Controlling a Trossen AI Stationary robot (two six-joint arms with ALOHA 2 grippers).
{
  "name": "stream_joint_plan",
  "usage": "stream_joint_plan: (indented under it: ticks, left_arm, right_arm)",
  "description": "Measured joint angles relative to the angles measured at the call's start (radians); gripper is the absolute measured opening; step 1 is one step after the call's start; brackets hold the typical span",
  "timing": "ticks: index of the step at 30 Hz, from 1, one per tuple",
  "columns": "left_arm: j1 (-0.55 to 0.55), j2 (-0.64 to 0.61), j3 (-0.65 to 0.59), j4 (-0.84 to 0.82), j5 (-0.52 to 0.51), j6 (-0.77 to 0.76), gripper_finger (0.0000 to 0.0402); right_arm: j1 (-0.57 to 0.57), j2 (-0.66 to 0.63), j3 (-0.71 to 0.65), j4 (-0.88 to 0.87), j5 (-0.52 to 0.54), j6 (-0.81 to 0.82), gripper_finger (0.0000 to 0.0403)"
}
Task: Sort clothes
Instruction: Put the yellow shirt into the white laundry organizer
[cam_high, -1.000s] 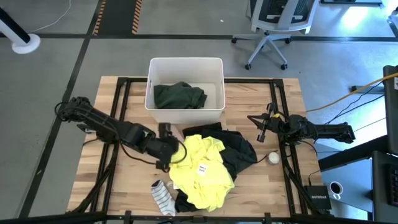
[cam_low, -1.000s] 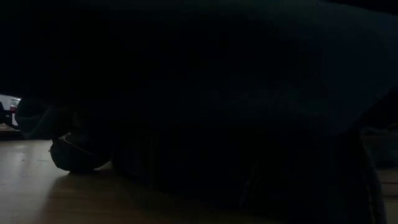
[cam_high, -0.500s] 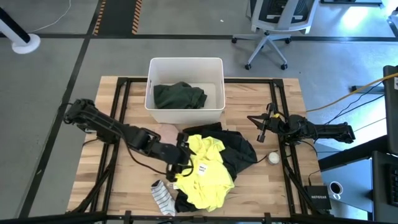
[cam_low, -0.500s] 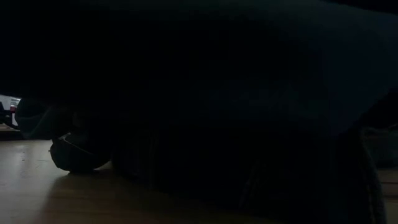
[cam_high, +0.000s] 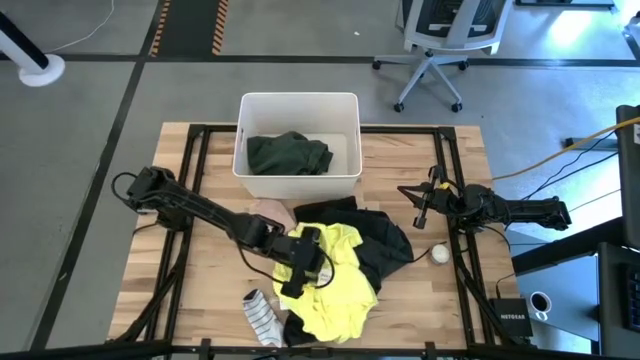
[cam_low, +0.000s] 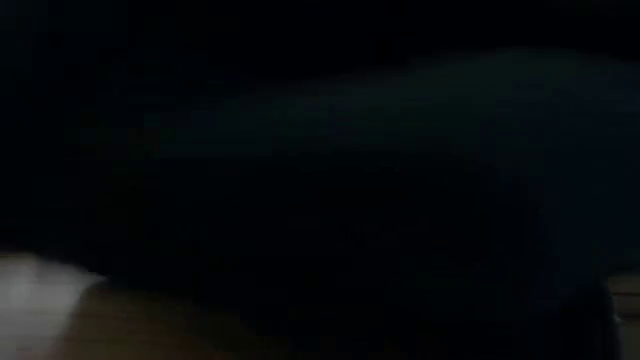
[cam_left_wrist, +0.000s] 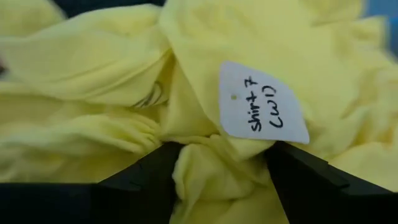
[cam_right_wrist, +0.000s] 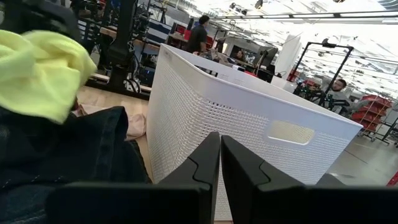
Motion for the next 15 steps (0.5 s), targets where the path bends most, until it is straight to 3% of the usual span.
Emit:
stream_joint_plan:
  ticks: [4, 15]
  left_arm:
    - [-0.003, 0.0, 0.0, 0.045, 0.053, -0.004, 0.0225]
    - [-0.007, 0.051, 0.0, 0.046, 0.042, -0.004, 0.0225]
  right_arm:
    - [0.0, 0.0, 0.0, 0.0, 0.0, 0.0, 0.0033]
    - [0.0, 0.0, 0.0, 0.0, 0.0, 0.0, 0.0033]
